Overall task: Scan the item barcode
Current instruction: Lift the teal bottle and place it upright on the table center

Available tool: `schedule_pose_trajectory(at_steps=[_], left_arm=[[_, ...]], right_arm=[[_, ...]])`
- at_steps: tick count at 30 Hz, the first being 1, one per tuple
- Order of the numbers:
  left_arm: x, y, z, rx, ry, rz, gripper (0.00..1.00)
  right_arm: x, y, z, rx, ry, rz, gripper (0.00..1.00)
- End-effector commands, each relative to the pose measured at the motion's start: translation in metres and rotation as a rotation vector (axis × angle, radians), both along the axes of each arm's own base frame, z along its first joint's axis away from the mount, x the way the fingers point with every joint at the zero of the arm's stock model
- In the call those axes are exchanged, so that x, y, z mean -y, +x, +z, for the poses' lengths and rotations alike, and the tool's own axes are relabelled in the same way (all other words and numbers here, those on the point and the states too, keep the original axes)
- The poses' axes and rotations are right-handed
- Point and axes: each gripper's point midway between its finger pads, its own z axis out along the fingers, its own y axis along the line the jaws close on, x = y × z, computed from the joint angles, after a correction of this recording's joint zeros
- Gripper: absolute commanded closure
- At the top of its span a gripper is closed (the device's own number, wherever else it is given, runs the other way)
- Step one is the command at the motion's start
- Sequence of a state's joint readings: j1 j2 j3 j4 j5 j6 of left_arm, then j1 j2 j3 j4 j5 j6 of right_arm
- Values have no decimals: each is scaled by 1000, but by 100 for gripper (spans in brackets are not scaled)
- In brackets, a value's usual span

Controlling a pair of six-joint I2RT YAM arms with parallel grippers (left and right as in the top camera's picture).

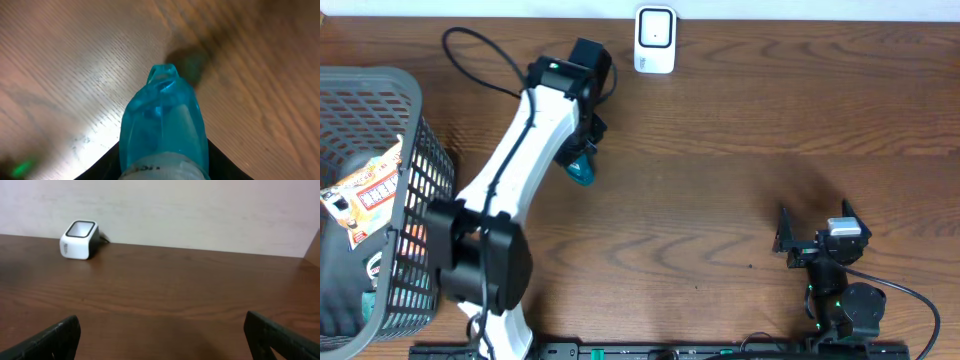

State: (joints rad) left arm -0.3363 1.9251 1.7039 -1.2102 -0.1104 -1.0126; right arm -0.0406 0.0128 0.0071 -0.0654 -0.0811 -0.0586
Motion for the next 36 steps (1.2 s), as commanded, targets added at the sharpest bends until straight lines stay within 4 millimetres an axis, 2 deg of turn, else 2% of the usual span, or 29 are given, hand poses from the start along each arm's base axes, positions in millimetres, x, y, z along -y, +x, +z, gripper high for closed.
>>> schedule_pose_trajectory(at_steps=[1, 5, 10, 16, 18, 23, 28, 31, 34, 36], left_arm=[[17, -1, -14, -24, 25, -70, 68], [31, -2, -26, -38, 62, -128, 67], [42, -5, -28, -32, 83, -165, 66], [45, -3, -28, -19, 78, -164, 65], [45, -3, -28, -18, 77, -164, 62], [44, -3, -28, -21, 79, -164, 50], [43, -7, -27, -35, 84, -165, 27], [41, -10, -24, -42, 87, -165, 19], [40, -12, -13, -23, 79, -165, 12], [39, -13, 3, 2, 70, -182, 5]], right_arm=[[2, 0, -2, -5, 0, -16, 1], [2, 0, -2, -5, 0, -16, 1], [2, 0, -2, -5, 0, -16, 1], [2, 0, -2, -5, 0, -16, 1], [2, 0, -2, -5, 0, -16, 1], [2, 0, -2, -5, 0, -16, 1], [2, 0, -2, -5, 0, -16, 1], [2, 0, -2, -5, 0, -15, 1], [2, 0, -2, -5, 0, -16, 1], [2, 0, -2, -5, 0, -15, 1]])
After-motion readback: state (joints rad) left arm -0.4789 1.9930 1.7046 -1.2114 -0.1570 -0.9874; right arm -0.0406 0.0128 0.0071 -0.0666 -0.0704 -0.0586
